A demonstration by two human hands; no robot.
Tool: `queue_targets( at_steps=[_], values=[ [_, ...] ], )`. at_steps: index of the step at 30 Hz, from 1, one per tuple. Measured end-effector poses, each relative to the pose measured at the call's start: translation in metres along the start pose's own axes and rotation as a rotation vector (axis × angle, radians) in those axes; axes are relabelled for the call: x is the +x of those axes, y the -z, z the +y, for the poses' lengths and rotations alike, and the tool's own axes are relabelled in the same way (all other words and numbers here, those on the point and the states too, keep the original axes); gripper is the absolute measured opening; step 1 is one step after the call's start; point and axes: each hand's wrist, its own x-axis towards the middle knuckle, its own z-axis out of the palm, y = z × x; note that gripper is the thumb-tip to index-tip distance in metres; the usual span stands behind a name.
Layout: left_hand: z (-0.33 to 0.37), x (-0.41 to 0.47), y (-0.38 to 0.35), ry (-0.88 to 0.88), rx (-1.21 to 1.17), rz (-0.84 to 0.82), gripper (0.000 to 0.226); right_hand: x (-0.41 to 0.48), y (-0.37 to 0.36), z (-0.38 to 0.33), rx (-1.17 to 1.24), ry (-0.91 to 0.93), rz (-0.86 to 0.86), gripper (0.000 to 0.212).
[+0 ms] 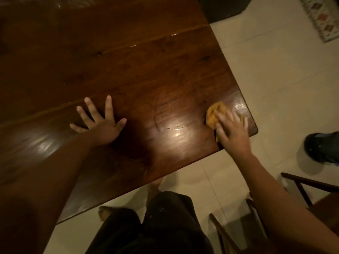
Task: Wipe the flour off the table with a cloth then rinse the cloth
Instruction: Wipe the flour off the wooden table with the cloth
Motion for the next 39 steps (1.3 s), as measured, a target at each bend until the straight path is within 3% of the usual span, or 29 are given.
queue_targets(
  at_steps=[2,4,6,9,12,14,17,20,22,26,31,36,39],
  values=[
    [0.000,0.001,-0.001,0.001,0.008,-0.007,0.080,0.027,-0.013,-0.035,0.030,-0.180,0.084,0.049],
    [-0.001,-0.001,-0.001,0.001,0.016,-0.022,0.079,0.039,-0.030,-0.086,0.064,-0.173,0.114,0.051],
    [-0.009,-0.004,-0.001,-0.046,0.024,-0.028,0.078,0.021,-0.052,-0.141,0.060,0.080,0.056,0.049],
    [-0.052,-0.014,-0.003,-0.225,0.078,0.011,0.068,-0.050,-0.086,-0.206,0.051,0.587,-0.203,0.045],
    [-0.122,-0.031,-0.007,-0.375,0.102,0.057,0.060,-0.098,-0.094,-0.199,0.025,0.795,-0.313,0.046],
    [-0.171,-0.046,-0.010,-0.409,0.092,0.073,0.057,-0.100,-0.086,-0.170,-0.018,0.743,-0.280,0.045],
    [-0.238,-0.074,-0.017,-0.417,0.043,0.116,0.057,-0.083,-0.070,-0.147,0.020,0.325,-0.164,0.048],
    [-0.291,-0.100,-0.024,-0.391,-0.078,0.168,0.055,-0.058,-0.079,-0.191,0.054,-0.047,0.006,0.050],
    [-0.317,-0.116,-0.029,-0.374,-0.202,0.182,0.052,-0.042,-0.099,-0.247,0.045,-0.097,0.062,0.049],
    [-0.351,-0.147,-0.030,-0.307,-0.498,0.174,0.052,-0.046,-0.150,-0.385,0.064,0.183,0.016,0.048],
    [-0.386,-0.168,-0.020,-0.174,-0.773,0.345,0.046,-0.124,-0.202,-0.498,0.065,0.787,-0.181,0.043],
    [-0.405,-0.178,-0.018,-0.146,-0.789,0.318,0.046,-0.167,-0.185,-0.448,0.042,1.239,-0.515,0.037],
    [-0.401,-0.173,-0.020,-0.142,-0.804,0.297,0.047,-0.134,-0.159,-0.394,0.036,1.184,-0.546,0.042]
  ],
)
